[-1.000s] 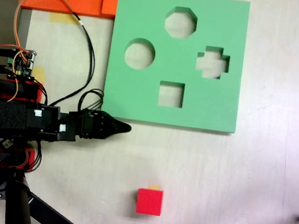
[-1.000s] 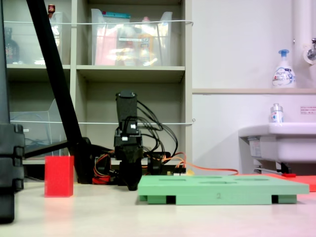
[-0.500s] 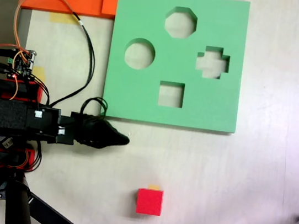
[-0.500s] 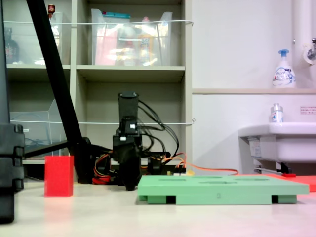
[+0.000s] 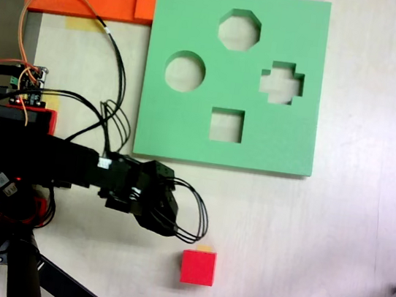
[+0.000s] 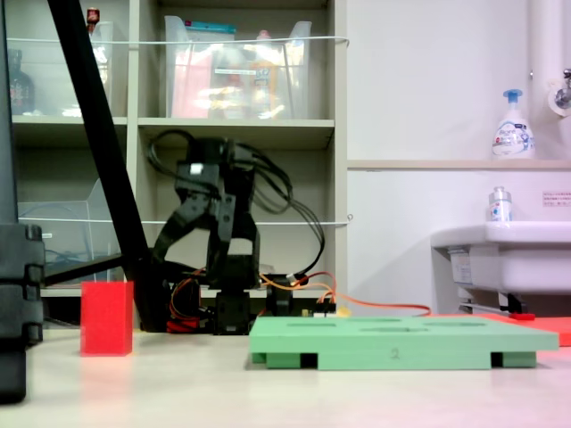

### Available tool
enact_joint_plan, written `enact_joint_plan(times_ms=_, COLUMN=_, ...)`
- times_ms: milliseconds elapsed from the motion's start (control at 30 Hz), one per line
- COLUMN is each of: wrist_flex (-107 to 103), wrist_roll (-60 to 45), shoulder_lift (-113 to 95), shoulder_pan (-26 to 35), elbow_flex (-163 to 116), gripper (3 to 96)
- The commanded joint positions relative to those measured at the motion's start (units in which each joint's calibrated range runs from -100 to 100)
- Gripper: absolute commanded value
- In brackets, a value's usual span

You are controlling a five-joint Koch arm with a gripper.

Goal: Put the square block into the corresponding hole

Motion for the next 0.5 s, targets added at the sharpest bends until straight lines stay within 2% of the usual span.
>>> enact_joint_plan(times_ms=33, wrist_flex=-24.96, wrist_roll=1.42, shoulder_lift=15.77, shoulder_pan=-0.1, elbow_flex=25.48, gripper=45.8)
enact_joint_plan(times_ms=133, wrist_flex=-24.96, wrist_roll=2.3, shoulder_lift=23.31, shoulder_pan=-0.88, elbow_flex=37.25, gripper=47.7)
enact_joint_plan(times_ms=200, wrist_flex=-24.96, wrist_roll=2.39, shoulder_lift=23.45, shoulder_pan=-1.51, elbow_flex=37.84, gripper=53.4)
enact_joint_plan(times_ms=267, wrist_flex=-24.96, wrist_roll=2.49, shoulder_lift=26.11, shoulder_pan=-1.71, elbow_flex=41.33, gripper=61.5)
enact_joint_plan(times_ms=433, wrist_flex=-24.96, wrist_roll=1.71, shoulder_lift=36.02, shoulder_pan=-3.66, elbow_flex=45.22, gripper=91.8)
enact_joint_plan(times_ms=467, wrist_flex=-24.96, wrist_roll=1.66, shoulder_lift=38.26, shoulder_pan=-3.96, elbow_flex=45.32, gripper=95.6)
enact_joint_plan(times_ms=500, wrist_flex=-24.96, wrist_roll=1.17, shoulder_lift=40.21, shoulder_pan=-4.2, elbow_flex=45.32, gripper=95.6)
